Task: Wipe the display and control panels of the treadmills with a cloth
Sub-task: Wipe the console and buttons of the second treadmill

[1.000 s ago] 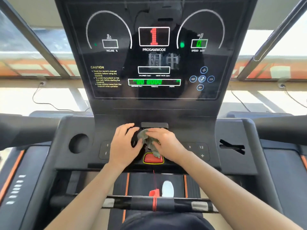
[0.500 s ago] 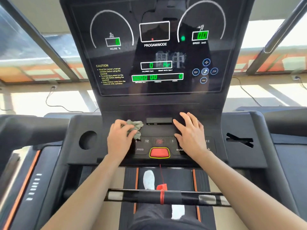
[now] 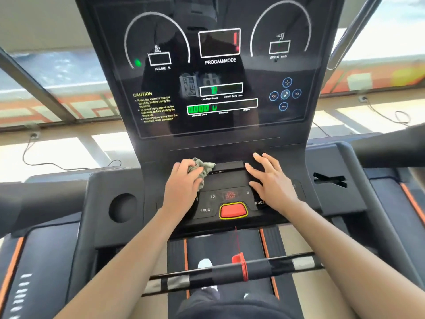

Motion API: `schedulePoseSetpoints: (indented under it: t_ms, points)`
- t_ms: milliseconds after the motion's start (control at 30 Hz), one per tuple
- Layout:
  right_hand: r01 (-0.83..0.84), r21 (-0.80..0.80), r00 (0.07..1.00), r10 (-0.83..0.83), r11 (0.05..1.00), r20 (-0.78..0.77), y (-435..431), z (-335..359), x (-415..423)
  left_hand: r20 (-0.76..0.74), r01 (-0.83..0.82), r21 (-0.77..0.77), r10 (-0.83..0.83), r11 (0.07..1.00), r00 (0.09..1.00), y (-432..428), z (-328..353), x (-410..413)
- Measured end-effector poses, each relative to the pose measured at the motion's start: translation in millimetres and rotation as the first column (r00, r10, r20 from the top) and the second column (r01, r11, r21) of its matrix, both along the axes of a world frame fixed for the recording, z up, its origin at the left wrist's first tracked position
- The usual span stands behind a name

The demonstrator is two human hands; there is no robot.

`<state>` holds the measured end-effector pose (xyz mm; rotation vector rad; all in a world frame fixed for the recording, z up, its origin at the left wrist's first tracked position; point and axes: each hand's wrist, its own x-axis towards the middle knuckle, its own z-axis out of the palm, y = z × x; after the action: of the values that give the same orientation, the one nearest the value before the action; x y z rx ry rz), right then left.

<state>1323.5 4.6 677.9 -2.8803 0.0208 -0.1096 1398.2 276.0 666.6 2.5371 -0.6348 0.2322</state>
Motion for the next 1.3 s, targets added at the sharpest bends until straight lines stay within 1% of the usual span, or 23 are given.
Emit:
schedulePoseSetpoints:
  t_ms: [67, 133, 200, 333, 467, 567, 733, 867, 900, 967, 1067, 1133, 1200, 1300]
  points:
    - [0.01, 0.0, 1.0, -0.01, 1.0, -0.029, -0.1, 4.3, -0.4, -0.015, 0.023, 0.005, -0.023, 1.0, 1.0, 7.8, 1.5, 7.0]
    - [0.015, 0.004, 0.998, -0.015, 1.0, -0.062, 0.6, 7.8, -0.4, -0.005, 0.007, 0.018, -0.007, 1.0, 1.0, 22.5, 0.3, 9.9]
    - [0.022, 0.001, 0.996, -0.022, 1.0, -0.088, 1.0, 10.8, -0.5, -0.002, -0.042, 0.011, 0.042, 0.999, 0.999, 40.0, -2.2, 8.8]
    - [0.027, -0.004, 0.994, -0.027, 1.0, -0.107, 2.2, 14.0, -0.7, -0.044, -0.177, 0.002, 0.177, 0.984, 0.983, 67.0, -4.1, 1.0]
    - [0.032, -0.006, 0.994, -0.033, 0.999, -0.109, 3.4, 12.9, -2.1, -0.103, -0.267, -0.009, 0.264, 0.964, 0.959, 57.2, -1.4, -5.7]
    - [0.008, -0.018, 0.993, -0.01, 1.0, -0.12, -0.1, 13.0, -1.4, -0.134, -0.258, -0.013, 0.254, 0.966, 0.958, 32.3, 0.9, -11.0]
    - [-0.085, -0.081, 0.985, 0.072, 0.993, -0.157, -15.8, 20.3, -0.2, -0.156, -0.176, -0.01, 0.172, 0.984, 0.973, -15.4, 5.0, -17.4]
    - [-0.141, -0.108, 0.982, 0.125, 0.984, -0.145, -25.6, 22.0, -1.4, -0.143, -0.142, 0.039, 0.147, 0.989, 0.979, -14.3, 9.3, -13.6]
    - [-0.147, -0.104, 0.981, 0.131, 0.984, -0.141, -26.6, 22.3, -2.3, -0.127, -0.164, 0.049, 0.169, 0.985, 0.977, -7.9, 10.0, -12.9]
    - [-0.151, -0.09, 0.982, 0.139, 0.984, -0.13, -28.2, 20.9, -3.1, -0.106, -0.257, 0.056, 0.262, 0.965, 0.959, 10.4, 9.8, -11.8]
    - [-0.147, -0.066, 0.984, 0.14, 0.987, -0.107, -28.3, 19.6, -3.2, -0.123, -0.432, 0.047, 0.435, 0.901, 0.892, 38.4, 11.4, -9.7]
    - [-0.148, -0.063, 0.985, 0.141, 0.987, -0.104, -28.0, 18.6, -3.8, -0.153, -0.51, 0.034, 0.508, 0.86, 0.847, 44.7, 13.5, -8.4]
    - [-0.149, -0.066, 0.984, 0.142, 0.987, -0.104, -27.7, 18.4, -4.3, -0.169, -0.534, 0.014, 0.529, 0.845, 0.832, 37.4, 16.0, -8.2]
    - [-0.154, -0.081, 0.984, 0.146, 0.985, -0.1, -28.0, 18.1, -4.9, -0.185, -0.493, -0.021, 0.481, 0.87, 0.857, 12.5, 18.9, -11.7]
